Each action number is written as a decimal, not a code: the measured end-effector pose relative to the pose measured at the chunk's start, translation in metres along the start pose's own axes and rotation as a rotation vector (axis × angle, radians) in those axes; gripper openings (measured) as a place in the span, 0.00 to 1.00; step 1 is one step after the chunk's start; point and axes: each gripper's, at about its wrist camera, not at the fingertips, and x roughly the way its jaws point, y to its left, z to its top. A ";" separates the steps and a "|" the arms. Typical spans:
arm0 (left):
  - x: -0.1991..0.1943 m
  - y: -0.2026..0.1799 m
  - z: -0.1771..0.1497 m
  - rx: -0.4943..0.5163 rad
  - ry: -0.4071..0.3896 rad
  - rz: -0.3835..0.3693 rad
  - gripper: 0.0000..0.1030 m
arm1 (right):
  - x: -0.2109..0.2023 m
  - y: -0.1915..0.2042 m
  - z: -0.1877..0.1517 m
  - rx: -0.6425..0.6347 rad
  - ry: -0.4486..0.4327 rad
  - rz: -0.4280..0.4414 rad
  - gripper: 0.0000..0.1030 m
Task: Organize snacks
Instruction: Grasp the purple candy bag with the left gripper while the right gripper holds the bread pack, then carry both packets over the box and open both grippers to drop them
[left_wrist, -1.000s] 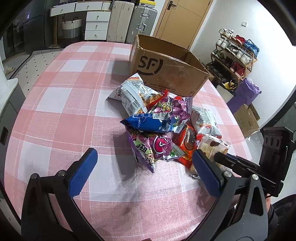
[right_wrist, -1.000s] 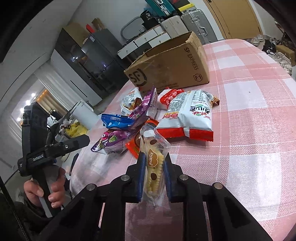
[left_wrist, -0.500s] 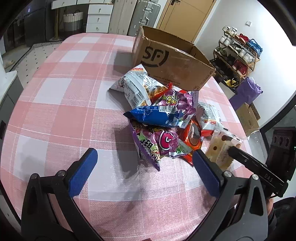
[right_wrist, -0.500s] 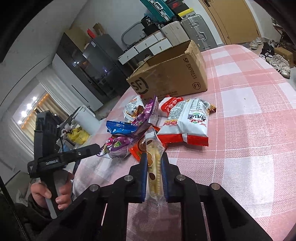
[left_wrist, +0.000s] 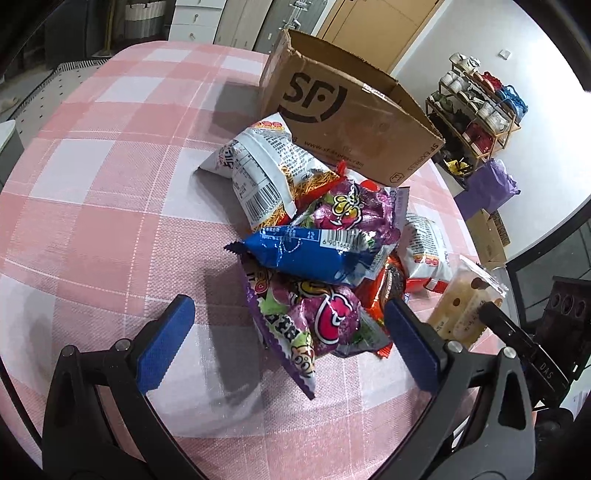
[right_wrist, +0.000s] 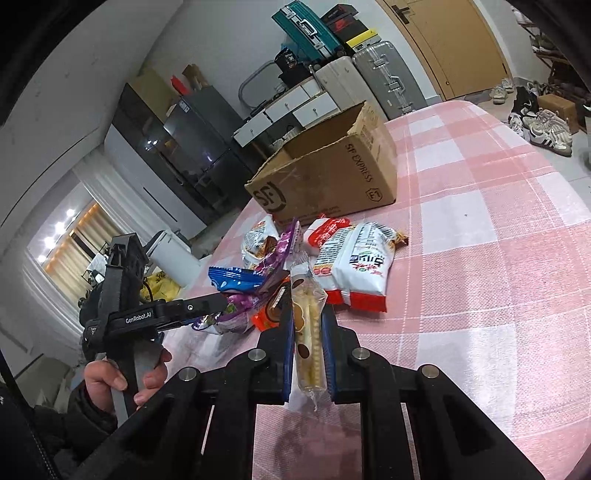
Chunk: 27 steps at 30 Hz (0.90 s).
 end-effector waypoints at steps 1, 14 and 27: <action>0.001 0.000 0.000 0.000 0.001 -0.001 0.98 | 0.000 -0.002 0.000 0.005 0.001 -0.001 0.13; 0.009 0.006 -0.006 0.023 0.012 -0.134 0.48 | -0.007 -0.003 0.004 0.011 -0.020 -0.013 0.13; -0.012 0.018 -0.019 0.039 -0.023 -0.131 0.42 | -0.024 0.028 0.004 -0.039 -0.050 -0.017 0.13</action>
